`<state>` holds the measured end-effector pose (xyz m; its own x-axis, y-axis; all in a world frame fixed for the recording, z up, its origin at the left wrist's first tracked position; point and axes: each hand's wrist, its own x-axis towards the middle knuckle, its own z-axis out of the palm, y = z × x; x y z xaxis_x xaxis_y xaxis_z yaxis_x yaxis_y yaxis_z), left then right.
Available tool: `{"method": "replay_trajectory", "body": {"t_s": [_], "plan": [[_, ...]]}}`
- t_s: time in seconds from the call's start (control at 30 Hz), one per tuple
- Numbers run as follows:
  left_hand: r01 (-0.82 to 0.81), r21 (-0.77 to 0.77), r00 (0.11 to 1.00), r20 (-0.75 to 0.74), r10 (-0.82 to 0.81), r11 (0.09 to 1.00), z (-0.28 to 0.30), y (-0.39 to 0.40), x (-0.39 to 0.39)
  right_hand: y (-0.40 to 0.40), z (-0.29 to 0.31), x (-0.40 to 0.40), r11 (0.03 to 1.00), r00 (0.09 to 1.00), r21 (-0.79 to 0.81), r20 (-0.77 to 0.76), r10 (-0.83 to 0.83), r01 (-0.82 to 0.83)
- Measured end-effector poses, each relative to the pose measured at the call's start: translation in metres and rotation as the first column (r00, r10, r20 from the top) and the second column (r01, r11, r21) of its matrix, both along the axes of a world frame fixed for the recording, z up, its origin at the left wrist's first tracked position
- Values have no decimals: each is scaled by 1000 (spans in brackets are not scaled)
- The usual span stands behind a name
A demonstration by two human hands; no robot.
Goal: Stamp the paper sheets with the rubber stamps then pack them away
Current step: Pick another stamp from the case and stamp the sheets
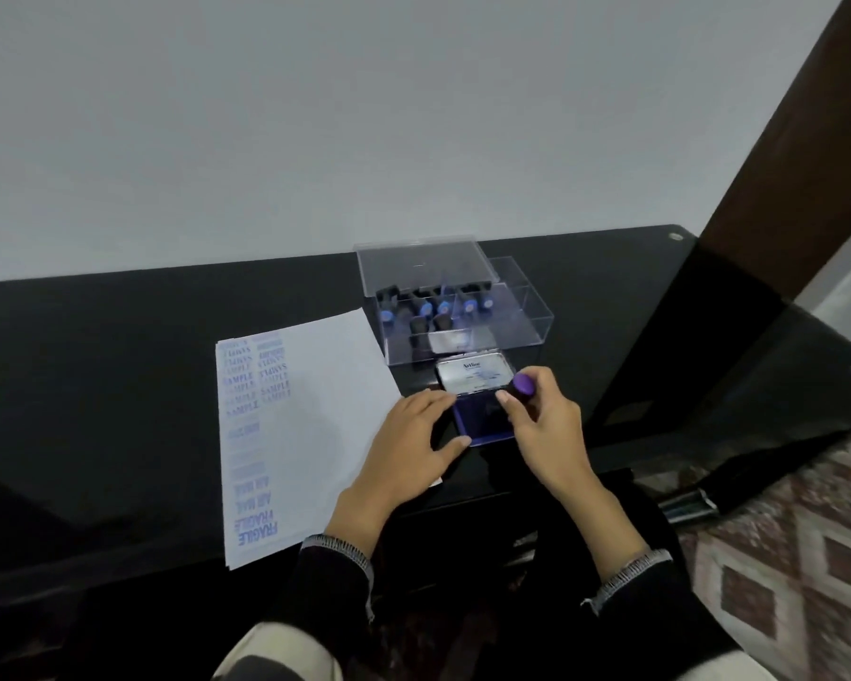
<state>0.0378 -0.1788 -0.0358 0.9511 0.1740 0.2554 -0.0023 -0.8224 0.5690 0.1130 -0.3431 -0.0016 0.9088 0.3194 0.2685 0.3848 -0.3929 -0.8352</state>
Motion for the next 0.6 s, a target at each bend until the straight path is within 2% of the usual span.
{"method": "replay_trajectory", "body": {"t_s": [0.23,0.43,0.6], "plan": [[-8,9,1000,13,7,1000,-3,0,1,3,-2,-6,990,994,-105,46,97,-92],[-5,-13,1000,3,5,1000,-3,0,1,6,-6,-8,981,992,-161,44,115,-107],[-15,-237,1000,-8,13,971,7,5,1,10,-13,-10,983,990,-167,108,89,-70]]}}
